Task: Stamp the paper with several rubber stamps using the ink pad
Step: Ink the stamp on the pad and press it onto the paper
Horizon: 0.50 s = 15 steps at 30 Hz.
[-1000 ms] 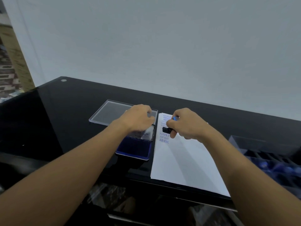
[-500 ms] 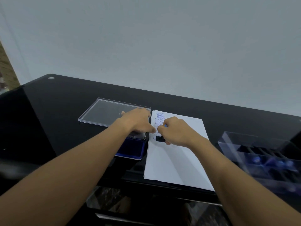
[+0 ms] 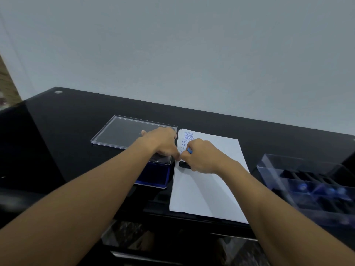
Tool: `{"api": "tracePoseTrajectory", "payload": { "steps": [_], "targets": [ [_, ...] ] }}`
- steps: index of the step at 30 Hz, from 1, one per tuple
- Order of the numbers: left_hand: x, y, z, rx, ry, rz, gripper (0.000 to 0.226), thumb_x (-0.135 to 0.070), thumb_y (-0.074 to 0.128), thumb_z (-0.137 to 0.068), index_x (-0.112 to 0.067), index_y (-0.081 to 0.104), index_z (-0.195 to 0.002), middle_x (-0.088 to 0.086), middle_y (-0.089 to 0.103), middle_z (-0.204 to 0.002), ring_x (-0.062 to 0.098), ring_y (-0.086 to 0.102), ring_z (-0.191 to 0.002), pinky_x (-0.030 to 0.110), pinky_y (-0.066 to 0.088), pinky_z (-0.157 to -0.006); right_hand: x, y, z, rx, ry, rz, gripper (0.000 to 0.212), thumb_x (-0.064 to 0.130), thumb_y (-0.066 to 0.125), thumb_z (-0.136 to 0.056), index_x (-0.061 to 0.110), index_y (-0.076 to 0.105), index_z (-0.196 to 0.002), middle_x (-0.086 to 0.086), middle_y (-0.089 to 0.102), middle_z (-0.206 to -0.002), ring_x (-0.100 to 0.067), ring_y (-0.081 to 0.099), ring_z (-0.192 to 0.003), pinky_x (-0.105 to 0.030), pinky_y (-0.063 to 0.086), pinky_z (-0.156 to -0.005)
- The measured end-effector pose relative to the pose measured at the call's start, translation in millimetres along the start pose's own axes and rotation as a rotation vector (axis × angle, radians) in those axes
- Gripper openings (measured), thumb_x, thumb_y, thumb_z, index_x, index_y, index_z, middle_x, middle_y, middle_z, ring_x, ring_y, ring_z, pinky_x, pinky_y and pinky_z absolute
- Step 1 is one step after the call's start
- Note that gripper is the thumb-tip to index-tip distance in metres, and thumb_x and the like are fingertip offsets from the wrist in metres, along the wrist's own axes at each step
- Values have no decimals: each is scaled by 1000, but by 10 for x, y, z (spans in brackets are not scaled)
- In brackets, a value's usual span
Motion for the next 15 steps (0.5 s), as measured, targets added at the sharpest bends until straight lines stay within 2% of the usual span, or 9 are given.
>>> {"api": "tracePoseTrajectory", "payload": {
  "steps": [4, 10, 15],
  "targets": [
    [1, -2, -18, -8, 15, 3, 42, -50, 81, -68, -23, 63, -95, -5, 64, -98, 23, 58, -99, 61, 32, -103, 15, 23, -19, 8, -6, 32, 34, 28, 50, -95, 11, 40, -67, -10, 57, -73, -24, 46, -63, -32, 38, -57],
    [-6, -15, 0, -7, 15, 9, 40, -47, 80, -71, -23, 62, -97, -4, 63, -99, 24, 57, -101, 62, 30, -104, 45, 47, -20, 18, -15, 57, 36, 29, 49, -97, 12, 38, -66, -7, 52, -68, -20, 42, -59, -30, 35, -53],
    [-11, -17, 23, -6, 15, 27, 34, -46, 80, -72, -26, 58, -89, -7, 60, -95, 24, 57, -100, 60, 32, -104, 56, 73, -4, 12, -18, 86, 37, 29, 47, -99, 12, 36, -68, -5, 45, -70, -18, 40, -58, -29, 30, -50]
  ]
}}
Point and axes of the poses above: each hand's wrist, its own z-axis away from the middle knuckle, its own y-axis out of the palm, x = y × z, the point moved 9 cm from there along -z, towards the middle knuckle
